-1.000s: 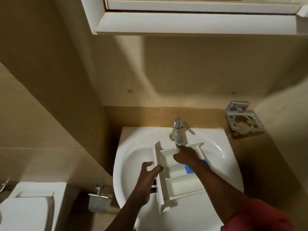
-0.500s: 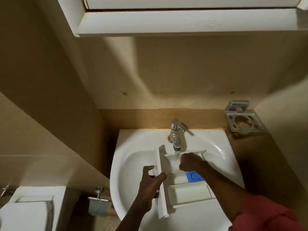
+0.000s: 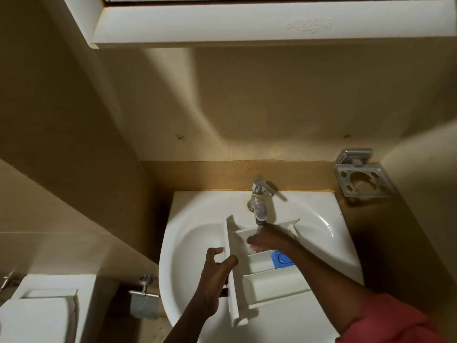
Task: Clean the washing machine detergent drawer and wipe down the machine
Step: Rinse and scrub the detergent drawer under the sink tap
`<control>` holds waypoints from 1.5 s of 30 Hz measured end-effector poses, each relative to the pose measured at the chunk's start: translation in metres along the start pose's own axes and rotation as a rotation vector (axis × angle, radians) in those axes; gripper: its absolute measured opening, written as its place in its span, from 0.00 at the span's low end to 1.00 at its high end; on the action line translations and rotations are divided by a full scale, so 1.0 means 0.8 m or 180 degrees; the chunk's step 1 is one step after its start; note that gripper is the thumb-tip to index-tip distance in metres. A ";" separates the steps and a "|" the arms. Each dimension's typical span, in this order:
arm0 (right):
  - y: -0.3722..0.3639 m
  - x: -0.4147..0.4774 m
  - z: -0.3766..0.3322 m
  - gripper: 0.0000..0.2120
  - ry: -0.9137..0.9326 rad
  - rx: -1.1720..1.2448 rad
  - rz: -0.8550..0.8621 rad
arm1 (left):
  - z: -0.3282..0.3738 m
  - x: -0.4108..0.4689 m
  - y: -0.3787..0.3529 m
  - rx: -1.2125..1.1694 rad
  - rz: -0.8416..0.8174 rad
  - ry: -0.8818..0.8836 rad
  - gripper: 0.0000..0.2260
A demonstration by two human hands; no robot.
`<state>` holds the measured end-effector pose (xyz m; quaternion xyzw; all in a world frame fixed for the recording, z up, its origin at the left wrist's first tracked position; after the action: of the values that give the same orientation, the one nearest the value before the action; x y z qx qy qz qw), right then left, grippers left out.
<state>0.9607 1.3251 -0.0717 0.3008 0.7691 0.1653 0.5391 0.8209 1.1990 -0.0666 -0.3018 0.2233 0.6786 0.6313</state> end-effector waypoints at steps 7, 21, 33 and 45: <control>-0.020 -0.004 -0.022 0.08 0.0358 0.0271 -0.0473 | 0.004 0.000 0.001 0.0168 -0.0055 0.0037 0.19; -0.031 0.001 -0.010 0.17 0.0031 -0.0518 -0.0244 | 0.011 -0.006 0.000 0.0033 -0.0011 -0.0006 0.20; 0.012 -0.007 0.041 0.09 -0.0658 0.1762 -0.0153 | 0.008 -0.017 0.001 -0.0214 -0.0065 0.0022 0.23; -0.022 -0.026 -0.047 0.13 0.0488 -0.0450 -0.0461 | 0.007 -0.012 0.007 -0.0143 0.0006 -0.0068 0.17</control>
<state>0.9258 1.3005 -0.0529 0.1923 0.8142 0.2023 0.5090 0.8148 1.1955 -0.0566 -0.3084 0.2014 0.6872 0.6261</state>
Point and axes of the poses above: each hand's wrist, its own x-axis towards the middle knuckle, its own y-axis out of the back of the hand, z = x × y, the point moved 9 cm from there along x, towards the middle knuckle, and after that the axes turned 5 degrees about -z, right-handed, at the moved point
